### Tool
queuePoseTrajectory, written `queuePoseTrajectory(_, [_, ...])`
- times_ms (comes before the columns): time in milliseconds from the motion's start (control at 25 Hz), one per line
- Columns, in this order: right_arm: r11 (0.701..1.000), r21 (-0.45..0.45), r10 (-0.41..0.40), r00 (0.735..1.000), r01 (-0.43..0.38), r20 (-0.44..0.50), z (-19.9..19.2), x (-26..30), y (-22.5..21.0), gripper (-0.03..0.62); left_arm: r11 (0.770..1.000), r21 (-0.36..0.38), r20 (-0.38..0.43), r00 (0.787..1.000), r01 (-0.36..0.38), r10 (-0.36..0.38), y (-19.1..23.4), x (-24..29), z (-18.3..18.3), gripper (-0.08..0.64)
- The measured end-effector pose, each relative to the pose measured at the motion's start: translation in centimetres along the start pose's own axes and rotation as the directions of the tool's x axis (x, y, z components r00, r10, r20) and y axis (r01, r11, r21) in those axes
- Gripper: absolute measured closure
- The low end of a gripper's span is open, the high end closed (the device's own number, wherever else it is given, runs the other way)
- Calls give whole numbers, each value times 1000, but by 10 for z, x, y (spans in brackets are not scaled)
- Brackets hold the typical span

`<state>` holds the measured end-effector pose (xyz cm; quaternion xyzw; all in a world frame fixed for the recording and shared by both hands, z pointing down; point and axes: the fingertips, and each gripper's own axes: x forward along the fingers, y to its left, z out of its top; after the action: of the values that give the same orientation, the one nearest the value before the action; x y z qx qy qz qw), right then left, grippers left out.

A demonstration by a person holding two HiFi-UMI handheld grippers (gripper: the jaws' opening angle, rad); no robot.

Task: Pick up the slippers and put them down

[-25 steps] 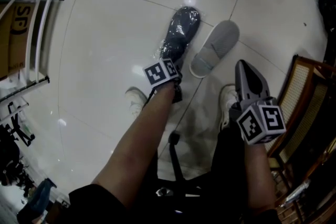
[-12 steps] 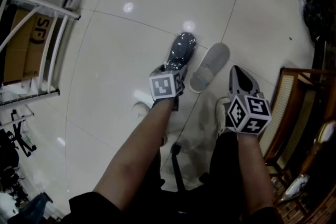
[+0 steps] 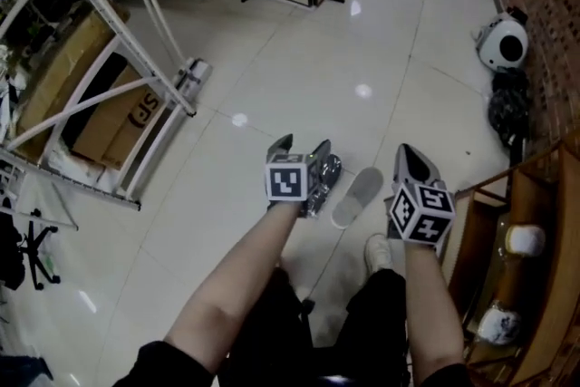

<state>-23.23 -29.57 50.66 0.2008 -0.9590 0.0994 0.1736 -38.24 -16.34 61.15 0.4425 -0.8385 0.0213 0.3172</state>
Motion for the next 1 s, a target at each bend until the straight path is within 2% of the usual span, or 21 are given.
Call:
queuePoseTrajectory(80, [1000, -22, 3, 999, -2, 46, 29, -22, 8, 583, 1000, 29, 90, 996, 10, -12, -14, -34, 39, 188])
queuePoseTrajectory(160, [999, -49, 14, 995, -9, 100, 52, -45, 14, 583, 997, 68, 189, 981, 22, -34, -31, -68, 75, 201])
queuePoseTrajectory(280, [995, -103, 16, 982, 3, 187, 78, -79, 14, 583, 989, 140, 346, 934, 42, -88, -60, -120, 123, 293])
queuePoseTrajectory(360, [994, -109, 8, 977, 16, 213, 79, -110, 16, 583, 984, 177, 424, 899, 39, -112, -77, -162, 134, 374])
queuePoseTrajectory(440, [994, -106, 4, 969, 24, 247, 82, -143, 17, 583, 979, 200, 480, 868, 29, -123, -90, -200, 137, 494])
queuePoseTrajectory(520, [994, -108, 9, 957, 23, 291, 89, -171, 19, 583, 972, 233, 510, 847, 34, -152, -106, -229, 135, 558])
queuePoseTrajectory(640, [996, -92, 38, 939, -6, 343, 98, -211, 27, 583, 960, 274, 544, 814, 59, -205, -125, -268, 131, 558])
queuePoseTrajectory(800, [995, -91, 70, 924, -38, 377, 85, -264, 22, 583, 958, 280, 593, 775, 57, -219, -132, -312, 116, 558])
queuePoseTrajectory(1000, [995, -100, 25, 921, 15, 388, 62, -290, 8, 583, 954, 295, 589, 775, 56, -228, -129, -333, 95, 558])
